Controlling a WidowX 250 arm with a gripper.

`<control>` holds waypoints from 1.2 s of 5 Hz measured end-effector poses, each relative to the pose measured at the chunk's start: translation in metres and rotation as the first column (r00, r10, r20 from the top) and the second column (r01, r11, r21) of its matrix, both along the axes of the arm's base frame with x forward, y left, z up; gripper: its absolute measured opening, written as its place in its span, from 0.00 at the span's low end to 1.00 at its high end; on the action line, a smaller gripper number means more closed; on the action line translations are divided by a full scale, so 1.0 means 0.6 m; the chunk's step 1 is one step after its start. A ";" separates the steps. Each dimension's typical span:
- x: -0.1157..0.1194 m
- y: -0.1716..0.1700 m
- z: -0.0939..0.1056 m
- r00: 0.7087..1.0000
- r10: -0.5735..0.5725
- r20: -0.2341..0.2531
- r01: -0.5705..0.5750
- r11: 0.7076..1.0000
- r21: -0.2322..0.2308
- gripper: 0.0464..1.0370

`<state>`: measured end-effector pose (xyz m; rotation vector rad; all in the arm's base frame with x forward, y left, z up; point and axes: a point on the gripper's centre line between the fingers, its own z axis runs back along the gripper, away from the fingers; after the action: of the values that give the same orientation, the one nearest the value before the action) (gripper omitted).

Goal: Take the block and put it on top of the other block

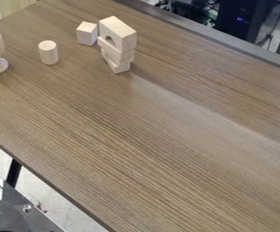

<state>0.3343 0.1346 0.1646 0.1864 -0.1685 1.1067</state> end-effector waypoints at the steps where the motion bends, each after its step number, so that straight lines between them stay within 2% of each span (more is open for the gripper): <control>1: 0.000 0.000 -0.021 0.999 -0.006 -0.038 0.005 1.000 -0.012 0.96; 2: 0.030 0.023 -0.031 0.974 -0.201 -0.101 0.204 0.979 0.013 0.96; 3: 0.027 0.062 -0.061 0.971 -0.136 -0.197 0.163 0.978 0.132 0.96; 4: 0.043 0.086 -0.092 0.979 0.042 -0.198 -0.021 0.994 0.109 0.96; 5: 0.063 0.135 -0.097 0.966 0.189 -0.173 -0.196 0.980 -0.022 0.96; 6: 0.087 0.162 -0.092 0.966 0.202 -0.164 -0.215 0.975 -0.065 0.96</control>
<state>0.3863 0.2319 0.1091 0.2202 0.0383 1.3005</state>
